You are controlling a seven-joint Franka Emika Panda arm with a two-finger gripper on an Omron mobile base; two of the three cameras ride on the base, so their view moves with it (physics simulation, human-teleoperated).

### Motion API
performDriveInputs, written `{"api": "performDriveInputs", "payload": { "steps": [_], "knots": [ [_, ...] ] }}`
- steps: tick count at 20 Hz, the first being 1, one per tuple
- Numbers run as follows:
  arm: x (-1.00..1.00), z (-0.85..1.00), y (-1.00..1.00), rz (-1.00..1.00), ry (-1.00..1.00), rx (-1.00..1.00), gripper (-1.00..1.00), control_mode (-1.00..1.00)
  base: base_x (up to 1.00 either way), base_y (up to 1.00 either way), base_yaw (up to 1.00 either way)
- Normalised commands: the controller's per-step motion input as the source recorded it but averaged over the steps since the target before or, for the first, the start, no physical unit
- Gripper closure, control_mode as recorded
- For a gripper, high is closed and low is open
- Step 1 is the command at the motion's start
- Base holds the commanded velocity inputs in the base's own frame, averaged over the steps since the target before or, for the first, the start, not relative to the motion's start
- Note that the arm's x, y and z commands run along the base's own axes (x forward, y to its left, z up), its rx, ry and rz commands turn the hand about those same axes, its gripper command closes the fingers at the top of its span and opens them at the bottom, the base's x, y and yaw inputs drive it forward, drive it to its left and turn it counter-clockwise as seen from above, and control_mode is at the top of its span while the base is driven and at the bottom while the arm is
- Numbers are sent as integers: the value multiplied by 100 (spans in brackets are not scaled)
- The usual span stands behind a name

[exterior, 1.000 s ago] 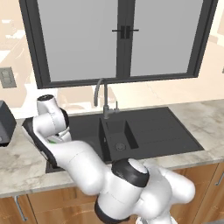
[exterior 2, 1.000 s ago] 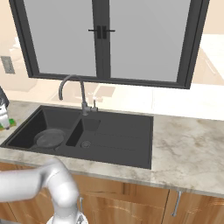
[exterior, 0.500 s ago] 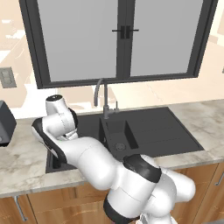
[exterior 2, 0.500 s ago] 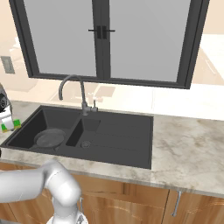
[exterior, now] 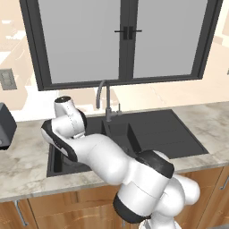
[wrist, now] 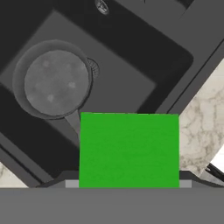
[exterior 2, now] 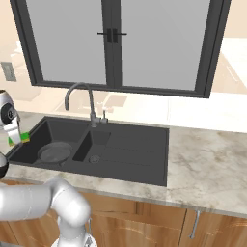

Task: Pick the pan and sponge and place them into the sink. Then turn on the water.

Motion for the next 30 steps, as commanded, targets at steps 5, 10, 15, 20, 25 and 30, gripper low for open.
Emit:
{"api": "performDriveInputs", "payload": {
  "steps": [5, 10, 15, 20, 25, 30],
  "knots": [
    [9, 0, -25, -6, 0, 0, 100, -100, 0, 0, 0],
    [8, -2, -18, -5, 0, 0, 100, -100, 0, 0, 0],
    [6, -8, -9, -4, -2, -1, 100, -100, 0, 0, 0],
    [4, -9, -6, -3, -3, -2, 100, -100, 0, 0, 0],
    [2, -8, -9, -4, -4, -2, 100, -100, 0, 0, 0],
    [2, -8, -14, -4, -4, -1, 100, -100, 0, 0, 0]
  ]
}}
